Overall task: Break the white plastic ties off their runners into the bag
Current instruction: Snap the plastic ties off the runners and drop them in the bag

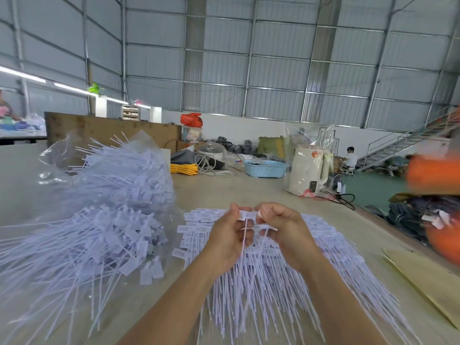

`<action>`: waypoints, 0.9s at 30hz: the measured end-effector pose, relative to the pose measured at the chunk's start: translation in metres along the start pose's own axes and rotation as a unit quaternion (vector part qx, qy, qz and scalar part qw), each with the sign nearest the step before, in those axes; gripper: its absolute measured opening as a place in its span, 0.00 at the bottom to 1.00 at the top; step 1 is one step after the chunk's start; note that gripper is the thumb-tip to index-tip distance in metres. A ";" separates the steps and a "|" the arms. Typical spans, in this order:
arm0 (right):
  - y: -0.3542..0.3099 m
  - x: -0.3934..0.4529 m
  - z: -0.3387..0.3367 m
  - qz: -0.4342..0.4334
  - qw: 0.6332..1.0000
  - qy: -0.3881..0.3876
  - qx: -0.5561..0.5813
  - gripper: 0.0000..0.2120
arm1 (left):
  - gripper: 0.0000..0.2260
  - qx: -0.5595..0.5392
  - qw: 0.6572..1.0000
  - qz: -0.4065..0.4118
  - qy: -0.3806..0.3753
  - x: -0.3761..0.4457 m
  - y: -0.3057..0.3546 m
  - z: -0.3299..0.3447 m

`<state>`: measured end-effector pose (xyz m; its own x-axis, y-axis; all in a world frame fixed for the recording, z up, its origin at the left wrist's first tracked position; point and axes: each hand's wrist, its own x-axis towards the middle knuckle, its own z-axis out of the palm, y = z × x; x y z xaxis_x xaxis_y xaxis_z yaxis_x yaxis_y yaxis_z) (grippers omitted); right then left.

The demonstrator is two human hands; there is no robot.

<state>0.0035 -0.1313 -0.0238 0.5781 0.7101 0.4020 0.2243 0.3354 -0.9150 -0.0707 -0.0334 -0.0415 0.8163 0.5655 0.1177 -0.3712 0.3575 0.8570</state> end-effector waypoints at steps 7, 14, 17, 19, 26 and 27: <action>0.003 0.016 0.007 -0.030 0.977 0.020 -0.211 0.13 | 0.15 0.082 0.995 -0.015 -0.060 -0.007 -0.004 0.010; 0.015 0.011 0.003 -0.035 0.993 -0.002 -0.115 0.08 | 0.12 0.112 0.990 0.037 -0.075 -0.007 -0.007 0.003; 0.021 0.009 0.004 -0.034 0.994 0.011 -0.105 0.12 | 0.10 0.124 0.991 0.048 -0.027 -0.002 -0.009 0.002; 0.022 0.008 0.002 -0.026 0.997 0.031 -0.073 0.11 | 0.09 0.106 0.993 0.049 0.000 -0.001 -0.006 0.000; 0.026 0.009 -0.004 -0.035 0.994 0.066 -0.081 0.09 | 0.07 0.093 0.984 0.125 0.090 -0.005 0.034 -0.005; 0.027 0.010 -0.004 -0.035 0.993 0.074 -0.085 0.08 | 0.06 0.132 0.972 0.155 0.113 -0.004 0.046 -0.012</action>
<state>0.0187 -0.1179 -0.0449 0.6621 0.5860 0.4672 0.3897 0.2633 -0.8825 -0.0966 -0.0107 -0.0085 0.5541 0.7749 0.3041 -0.4331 -0.0437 0.9003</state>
